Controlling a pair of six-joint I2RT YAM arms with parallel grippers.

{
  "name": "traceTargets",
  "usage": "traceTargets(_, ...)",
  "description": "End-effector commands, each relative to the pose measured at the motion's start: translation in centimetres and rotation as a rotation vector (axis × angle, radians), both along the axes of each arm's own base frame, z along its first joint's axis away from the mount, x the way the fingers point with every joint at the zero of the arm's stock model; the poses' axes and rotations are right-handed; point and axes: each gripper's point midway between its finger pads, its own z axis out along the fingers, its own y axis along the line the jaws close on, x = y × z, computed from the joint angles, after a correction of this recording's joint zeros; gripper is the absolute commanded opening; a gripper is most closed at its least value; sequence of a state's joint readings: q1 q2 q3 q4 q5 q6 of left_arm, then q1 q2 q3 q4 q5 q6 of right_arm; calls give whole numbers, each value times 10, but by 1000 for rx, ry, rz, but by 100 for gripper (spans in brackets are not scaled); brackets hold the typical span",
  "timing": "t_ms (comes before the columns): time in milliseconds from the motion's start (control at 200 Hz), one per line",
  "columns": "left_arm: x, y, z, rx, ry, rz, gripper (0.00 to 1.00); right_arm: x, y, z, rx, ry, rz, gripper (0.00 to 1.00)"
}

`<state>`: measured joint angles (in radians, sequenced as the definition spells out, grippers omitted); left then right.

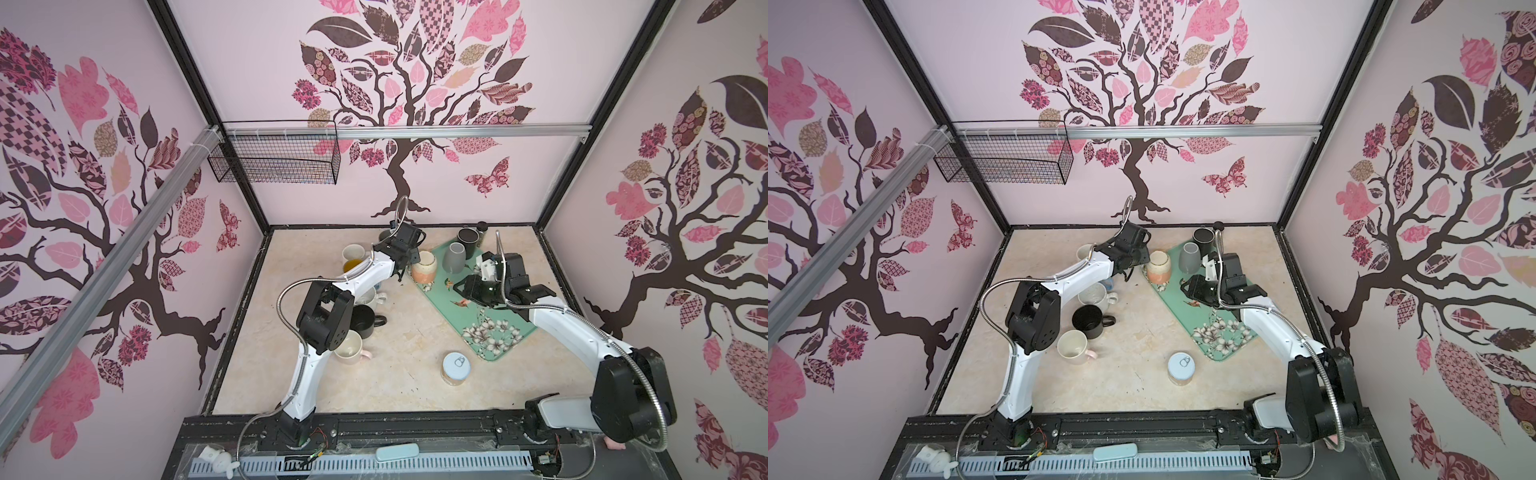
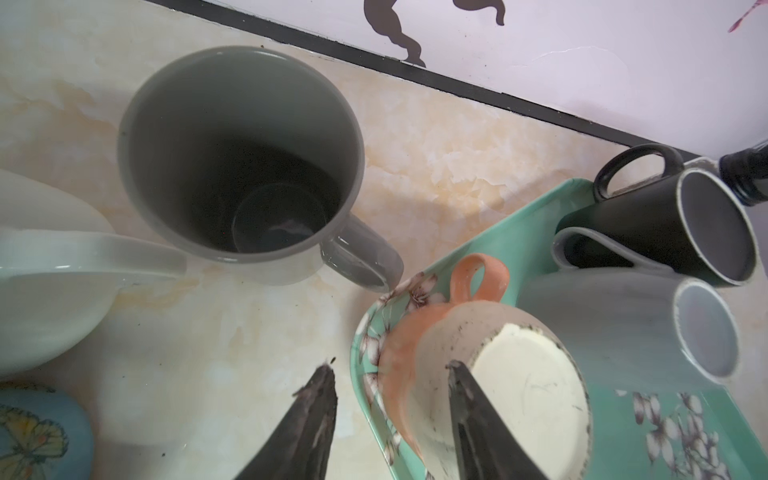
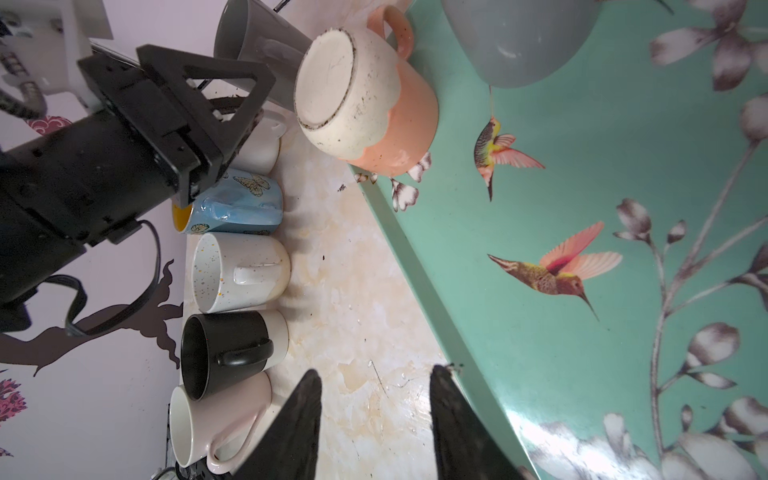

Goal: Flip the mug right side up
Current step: 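Open the left gripper and raise it off the grey mug, then move left gripper to the upside-down cream-and-pink mug handle while right gripper hovers over its base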

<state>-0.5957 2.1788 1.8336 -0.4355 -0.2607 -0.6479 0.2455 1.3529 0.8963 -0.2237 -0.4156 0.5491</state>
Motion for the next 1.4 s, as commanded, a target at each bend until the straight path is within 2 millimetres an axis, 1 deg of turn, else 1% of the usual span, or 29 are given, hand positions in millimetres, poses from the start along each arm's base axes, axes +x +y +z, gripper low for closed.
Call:
traceTargets(0, -3, -8, 18, -2, -59, -40, 42, 7, -1, 4, -14, -8, -2, 45)
traceTargets(125, 2, -20, 18, -20, -70, -81, 40, 6, -1, 2, -13, -2, -3, 45)
traceTargets(215, 9, -30, 12, -25, -66, -111, 40, 5, -2, 2, -18, -2, -4, 45)
traceTargets(270, 14, -36, 7, -27, -58, -123, 43, 5, -2, 1, -21, -4, -5, 45)
traceTargets(290, 13, -37, 0, -18, -45, -129, 44, 5, -3, 1, -22, -2, -6, 45)
traceTargets(300, 17, -40, 7, -28, -61, -131, 44, 5, -3, 1, -23, -2, -6, 45)
traceTargets(310, 19, -41, 8, -30, -62, -132, 45, 5, -3, 1, -23, -1, -6, 45)
traceTargets(365, 23, -47, 2, -35, -52, -148, 47, 4, -3, 0, -27, -1, -8, 45)
traceTargets(445, 25, -56, -5, -55, -38, -174, 47, 3, -4, 0, -33, -1, -7, 45)
traceTargets(505, 25, -63, -9, -79, -32, -193, 47, 4, -6, 0, -41, -1, -11, 45)
traceTargets(645, 17, -77, -13, -107, -19, -229, 46, 3, -9, 2, -54, -11, -21, 45)
traceTargets(710, 10, -83, -15, -129, -5, -248, 45, 4, -10, 3, -58, -15, -28, 45)
traceTargets(830, -9, -95, -16, -184, 28, -269, 44, 5, -14, 4, -64, -20, -37, 46)
traceTargets(850, -11, -97, -13, -196, 25, -272, 44, 6, -16, 4, -65, -19, -42, 46)
traceTargets(855, -14, -97, -18, -191, 37, -271, 44, 6, -16, 4, -65, -19, -43, 46)
traceTargets(865, -17, -96, -22, -192, 45, -271, 44, 6, -17, 4, -65, -20, -44, 46)
traceTargets(895, -25, -100, -24, -203, 57, -277, 44, 7, -20, 4, -63, -16, -53, 46)
traceTargets(1090, -62, -113, -22, -265, 90, -306, 44, 14, -39, 9, -69, -32, -106, 47)
traceTargets(1200, -82, -124, -16, -317, 106, -346, 43, 16, -46, 7, -95, -35, -131, 50)
traceTargets(1255, -96, -134, -8, -338, 104, -382, 42, 16, -49, 4, -106, -27, -141, 51)
traceTargets(1310, -114, -144, 0, -335, 100, -430, 42, 16, -50, 1, -110, -22, -143, 51)
traceTargets(1360, -125, -147, 8, -333, 88, -456, 43, 16, -51, -2, -115, -16, -145, 51)
traceTargets(1395, -129, -145, 12, -338, 80, -456, 43, 16, -52, -3, -119, -12, -146, 51)
